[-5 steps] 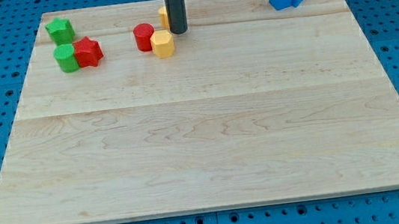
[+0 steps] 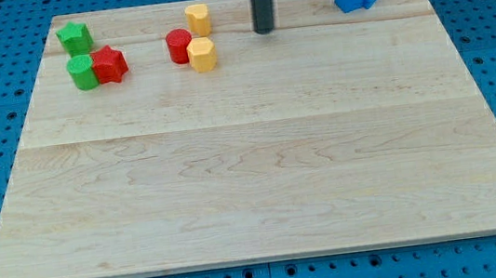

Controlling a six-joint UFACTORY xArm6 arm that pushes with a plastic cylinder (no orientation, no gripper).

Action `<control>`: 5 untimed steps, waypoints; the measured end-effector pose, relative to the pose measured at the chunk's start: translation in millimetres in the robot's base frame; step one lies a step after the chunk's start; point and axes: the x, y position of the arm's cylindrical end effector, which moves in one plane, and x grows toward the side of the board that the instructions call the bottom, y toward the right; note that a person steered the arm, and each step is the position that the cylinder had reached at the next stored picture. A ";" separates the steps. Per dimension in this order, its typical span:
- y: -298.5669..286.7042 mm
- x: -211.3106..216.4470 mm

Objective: Push the arm towards the bottom side of the yellow hexagon

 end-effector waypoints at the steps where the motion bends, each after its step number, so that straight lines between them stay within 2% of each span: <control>1: -14.9 41.1; 3: -51.7 85.5; 5: -45.2 87.4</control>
